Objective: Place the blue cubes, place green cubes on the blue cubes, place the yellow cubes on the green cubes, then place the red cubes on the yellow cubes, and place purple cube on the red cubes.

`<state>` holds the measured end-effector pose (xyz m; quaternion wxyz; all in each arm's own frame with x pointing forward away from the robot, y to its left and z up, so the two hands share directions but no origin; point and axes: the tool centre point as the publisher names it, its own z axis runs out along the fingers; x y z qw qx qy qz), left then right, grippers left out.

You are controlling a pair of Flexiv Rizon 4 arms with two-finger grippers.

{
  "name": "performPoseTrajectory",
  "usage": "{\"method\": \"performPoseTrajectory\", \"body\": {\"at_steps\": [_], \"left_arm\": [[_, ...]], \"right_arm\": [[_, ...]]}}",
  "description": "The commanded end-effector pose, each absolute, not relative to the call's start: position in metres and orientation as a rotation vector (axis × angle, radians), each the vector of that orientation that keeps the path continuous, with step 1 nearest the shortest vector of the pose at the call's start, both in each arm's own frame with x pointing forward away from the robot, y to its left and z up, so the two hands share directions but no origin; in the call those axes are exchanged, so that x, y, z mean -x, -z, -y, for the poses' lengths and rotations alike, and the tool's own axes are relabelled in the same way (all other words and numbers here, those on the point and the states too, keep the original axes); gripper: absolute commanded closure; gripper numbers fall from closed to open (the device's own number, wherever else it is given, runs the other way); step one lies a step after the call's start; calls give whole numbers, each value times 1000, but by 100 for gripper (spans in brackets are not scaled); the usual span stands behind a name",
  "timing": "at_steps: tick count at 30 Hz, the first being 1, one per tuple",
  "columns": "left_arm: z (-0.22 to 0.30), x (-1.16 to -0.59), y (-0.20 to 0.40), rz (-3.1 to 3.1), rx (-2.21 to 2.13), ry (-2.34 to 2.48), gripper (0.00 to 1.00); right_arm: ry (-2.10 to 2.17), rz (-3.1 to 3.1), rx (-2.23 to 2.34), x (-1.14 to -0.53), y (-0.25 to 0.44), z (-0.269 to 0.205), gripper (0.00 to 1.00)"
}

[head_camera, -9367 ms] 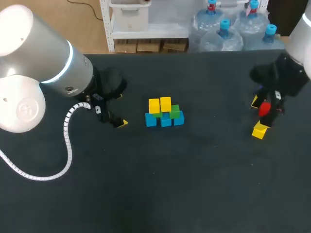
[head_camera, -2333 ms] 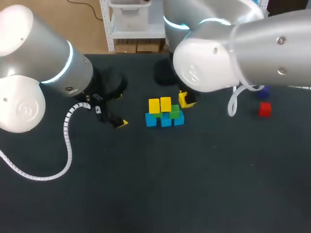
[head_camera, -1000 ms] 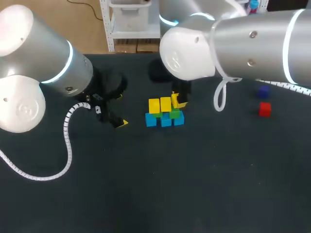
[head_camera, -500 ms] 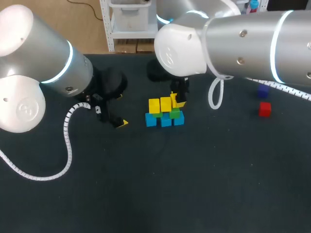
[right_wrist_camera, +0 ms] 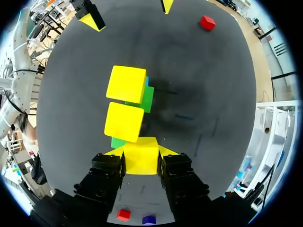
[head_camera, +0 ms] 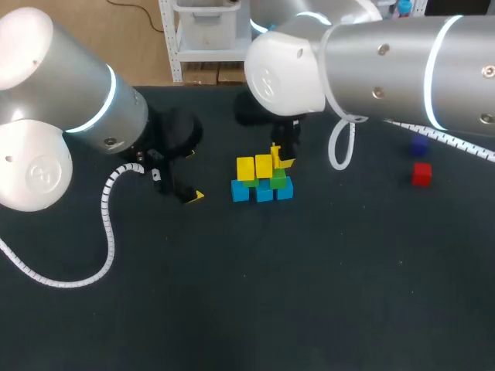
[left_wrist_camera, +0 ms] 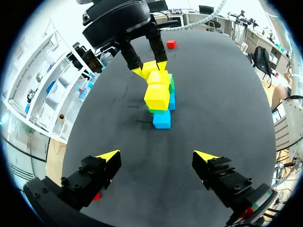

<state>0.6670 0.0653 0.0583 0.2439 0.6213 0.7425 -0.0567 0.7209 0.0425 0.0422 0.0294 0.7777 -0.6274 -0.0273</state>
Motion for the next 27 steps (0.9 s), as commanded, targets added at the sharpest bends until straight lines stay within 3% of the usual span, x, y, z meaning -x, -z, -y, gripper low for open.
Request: {"method": "performPoseTrajectory", "body": {"at_steps": [1, 27], "left_arm": [[-67, -668, -58, -2022, -1700, 162, 0], [-67, -668, -58, -2022, -1700, 162, 0]], "right_arm": [[95, 1939, -2395, -722, -41, -41, 100], [94, 1948, -2370, -720, -39, -43, 100]]}}
